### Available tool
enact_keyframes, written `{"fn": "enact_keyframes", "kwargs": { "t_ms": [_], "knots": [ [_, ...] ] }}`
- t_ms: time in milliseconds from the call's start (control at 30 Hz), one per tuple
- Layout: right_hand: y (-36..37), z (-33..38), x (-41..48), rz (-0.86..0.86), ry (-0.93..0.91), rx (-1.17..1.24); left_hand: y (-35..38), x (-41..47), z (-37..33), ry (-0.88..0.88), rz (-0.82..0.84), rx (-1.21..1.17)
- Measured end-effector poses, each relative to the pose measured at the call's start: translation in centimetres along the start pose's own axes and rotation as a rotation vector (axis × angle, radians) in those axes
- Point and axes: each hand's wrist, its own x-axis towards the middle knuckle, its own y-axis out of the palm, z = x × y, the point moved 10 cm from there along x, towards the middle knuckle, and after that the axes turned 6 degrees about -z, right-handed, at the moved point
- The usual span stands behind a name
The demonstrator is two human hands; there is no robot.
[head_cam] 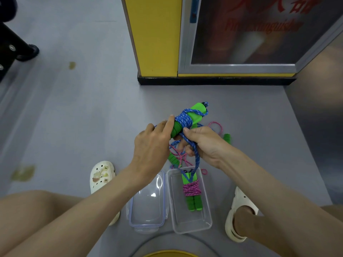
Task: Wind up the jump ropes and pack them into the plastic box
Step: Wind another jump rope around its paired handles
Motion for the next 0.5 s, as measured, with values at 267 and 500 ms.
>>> {"fn": "enact_keyframes", "kwargs": {
  "t_ms": [267,500],
  "knots": [
    [-1.7,-0.4,0.2,-0.158,0.001,0.033,1.1,-0.6,-1.5,0.083,0.011,-0.230],
    [-4.9,-1.0,0.8,-0.382,0.028,0.022,3.4,-0.9,-2.9,0.107,0.244,-0.407]
  ]
}}
